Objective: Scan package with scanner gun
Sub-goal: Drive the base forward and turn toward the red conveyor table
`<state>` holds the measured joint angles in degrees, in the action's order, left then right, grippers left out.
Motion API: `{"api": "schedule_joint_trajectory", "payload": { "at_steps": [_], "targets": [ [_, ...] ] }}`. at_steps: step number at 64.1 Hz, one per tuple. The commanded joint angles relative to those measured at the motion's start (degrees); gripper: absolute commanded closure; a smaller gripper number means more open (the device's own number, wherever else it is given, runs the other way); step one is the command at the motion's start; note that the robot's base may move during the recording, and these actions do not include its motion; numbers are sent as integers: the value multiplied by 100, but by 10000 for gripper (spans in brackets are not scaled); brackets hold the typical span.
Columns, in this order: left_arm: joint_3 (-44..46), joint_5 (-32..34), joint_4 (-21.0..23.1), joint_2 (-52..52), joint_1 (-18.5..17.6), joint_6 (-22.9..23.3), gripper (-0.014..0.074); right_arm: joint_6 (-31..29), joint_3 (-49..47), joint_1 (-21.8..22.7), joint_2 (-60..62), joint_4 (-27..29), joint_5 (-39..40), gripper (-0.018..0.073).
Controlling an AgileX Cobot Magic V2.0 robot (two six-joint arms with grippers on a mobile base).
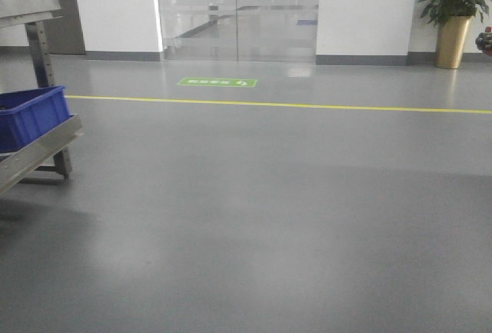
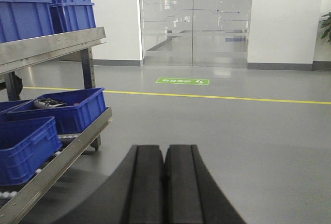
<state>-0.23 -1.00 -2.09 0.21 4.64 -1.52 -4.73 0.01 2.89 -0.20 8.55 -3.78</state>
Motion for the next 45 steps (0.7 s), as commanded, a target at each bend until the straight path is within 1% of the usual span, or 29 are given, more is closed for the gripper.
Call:
{"api": "schedule_joint_trajectory", "payload": {
  "at_steps": [1, 45],
  "targets": [
    [23, 100, 37, -21, -29, 9, 707, -17, -1, -9, 20, 10, 113, 713],
    [23, 100, 37, -21, -29, 9, 707, -17, -1, -9, 20, 10, 127, 713]
  ]
}}
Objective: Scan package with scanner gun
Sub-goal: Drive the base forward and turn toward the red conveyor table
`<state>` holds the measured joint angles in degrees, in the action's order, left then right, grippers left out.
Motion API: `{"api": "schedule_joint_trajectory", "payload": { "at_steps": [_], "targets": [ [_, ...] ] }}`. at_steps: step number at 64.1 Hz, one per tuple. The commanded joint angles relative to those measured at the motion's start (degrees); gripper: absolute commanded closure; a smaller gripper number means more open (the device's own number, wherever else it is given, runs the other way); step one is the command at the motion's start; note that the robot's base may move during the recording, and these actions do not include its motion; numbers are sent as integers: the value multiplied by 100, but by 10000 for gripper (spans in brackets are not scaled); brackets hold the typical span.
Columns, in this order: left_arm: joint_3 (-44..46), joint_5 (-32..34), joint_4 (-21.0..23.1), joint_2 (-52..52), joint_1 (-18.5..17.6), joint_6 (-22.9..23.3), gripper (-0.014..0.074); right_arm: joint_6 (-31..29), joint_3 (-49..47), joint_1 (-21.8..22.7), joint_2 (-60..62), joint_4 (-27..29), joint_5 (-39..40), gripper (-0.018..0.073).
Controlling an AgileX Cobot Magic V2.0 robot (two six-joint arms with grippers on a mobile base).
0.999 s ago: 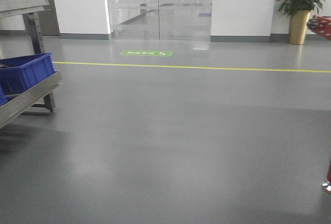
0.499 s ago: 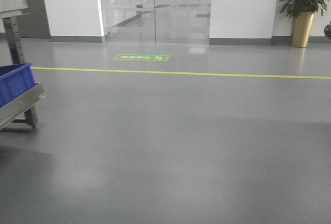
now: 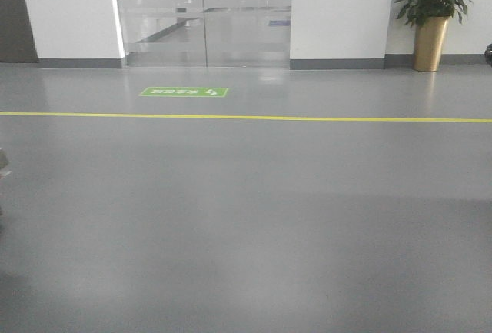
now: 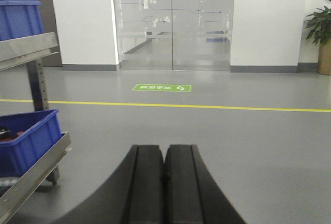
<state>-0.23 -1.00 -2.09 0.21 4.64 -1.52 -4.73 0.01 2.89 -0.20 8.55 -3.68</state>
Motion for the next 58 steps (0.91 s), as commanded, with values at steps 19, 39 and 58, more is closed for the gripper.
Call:
{"api": "schedule_joint_trajectory", "payload": {
  "at_steps": [19, 39, 58],
  "targets": [
    [23, 100, 37, -21, -29, 9, 707, -17, -1, -9, 20, 10, 116, 713],
    [23, 100, 37, -21, -29, 9, 707, -17, -1, 3, 20, 10, 115, 713],
    [23, 100, 37, -21, -29, 9, 707, -17, -1, 3, 20, 10, 115, 713]
  ]
}}
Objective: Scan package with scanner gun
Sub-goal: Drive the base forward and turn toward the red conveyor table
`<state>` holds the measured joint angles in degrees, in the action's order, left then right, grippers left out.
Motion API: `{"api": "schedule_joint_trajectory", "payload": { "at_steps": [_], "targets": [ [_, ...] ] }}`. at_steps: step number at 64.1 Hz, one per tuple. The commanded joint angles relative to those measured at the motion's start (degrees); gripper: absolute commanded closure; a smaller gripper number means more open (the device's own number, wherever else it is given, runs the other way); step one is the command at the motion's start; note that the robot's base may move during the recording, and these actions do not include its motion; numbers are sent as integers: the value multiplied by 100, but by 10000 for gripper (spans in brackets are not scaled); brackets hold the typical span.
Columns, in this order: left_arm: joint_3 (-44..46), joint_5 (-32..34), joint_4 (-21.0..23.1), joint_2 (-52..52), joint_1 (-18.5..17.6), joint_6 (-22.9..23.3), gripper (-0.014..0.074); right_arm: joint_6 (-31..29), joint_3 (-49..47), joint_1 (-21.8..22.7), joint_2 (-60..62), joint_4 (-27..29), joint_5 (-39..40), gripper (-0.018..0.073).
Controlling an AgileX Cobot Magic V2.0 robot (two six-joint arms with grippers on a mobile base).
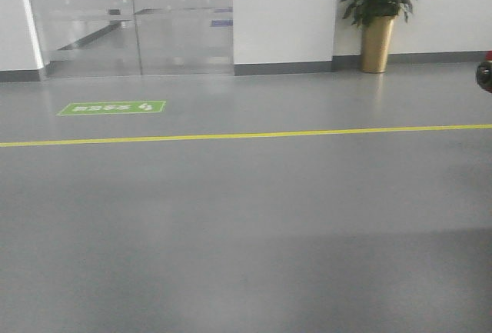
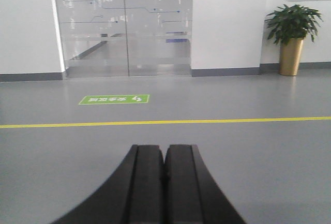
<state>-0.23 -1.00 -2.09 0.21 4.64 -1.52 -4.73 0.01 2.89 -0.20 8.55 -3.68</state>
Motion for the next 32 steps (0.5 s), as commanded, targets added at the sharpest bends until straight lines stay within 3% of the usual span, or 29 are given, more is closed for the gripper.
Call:
{"api": "schedule_joint_trajectory", "payload": {
  "at_steps": [1, 32],
  "targets": [
    [23, 100, 37, -21, -29, 9, 707, -17, -1, 3, 20, 10, 115, 713],
    [23, 100, 37, -21, -29, 9, 707, -17, -1, 3, 20, 10, 115, 713]
  ]
}}
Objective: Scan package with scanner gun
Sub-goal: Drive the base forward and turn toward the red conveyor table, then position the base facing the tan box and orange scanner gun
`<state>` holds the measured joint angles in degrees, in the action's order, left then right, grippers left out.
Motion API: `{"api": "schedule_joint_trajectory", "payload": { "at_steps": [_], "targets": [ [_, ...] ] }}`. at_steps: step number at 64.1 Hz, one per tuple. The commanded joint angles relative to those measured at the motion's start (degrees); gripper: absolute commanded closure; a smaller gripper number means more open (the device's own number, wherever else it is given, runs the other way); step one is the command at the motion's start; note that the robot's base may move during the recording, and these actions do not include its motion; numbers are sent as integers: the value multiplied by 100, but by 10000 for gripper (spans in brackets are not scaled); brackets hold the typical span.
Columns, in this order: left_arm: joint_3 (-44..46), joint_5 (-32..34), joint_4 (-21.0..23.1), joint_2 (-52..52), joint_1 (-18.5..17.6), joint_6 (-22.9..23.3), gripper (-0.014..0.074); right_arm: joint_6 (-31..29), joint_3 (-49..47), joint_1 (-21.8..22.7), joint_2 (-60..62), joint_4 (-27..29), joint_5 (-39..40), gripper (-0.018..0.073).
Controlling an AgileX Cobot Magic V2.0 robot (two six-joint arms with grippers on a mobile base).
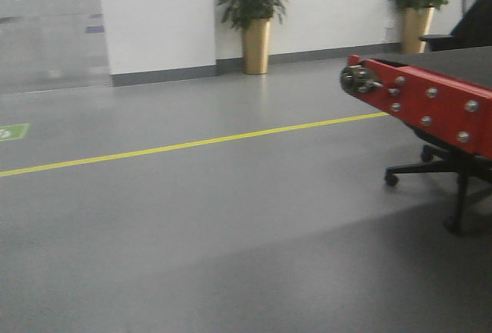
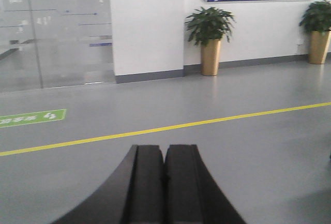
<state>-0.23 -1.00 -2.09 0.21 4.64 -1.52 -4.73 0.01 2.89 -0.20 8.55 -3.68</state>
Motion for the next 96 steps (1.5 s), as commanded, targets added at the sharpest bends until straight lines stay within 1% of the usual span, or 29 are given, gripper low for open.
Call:
{"api": "schedule_joint_trajectory", "payload": {
  "at_steps": [1, 96],
  "targets": [
    [23, 100, 37, -21, -29, 9, 707, -17, -1, 3, 20, 10, 115, 713],
    [23, 100, 37, -21, -29, 9, 707, -17, -1, 47, 20, 10, 115, 713]
  ]
}}
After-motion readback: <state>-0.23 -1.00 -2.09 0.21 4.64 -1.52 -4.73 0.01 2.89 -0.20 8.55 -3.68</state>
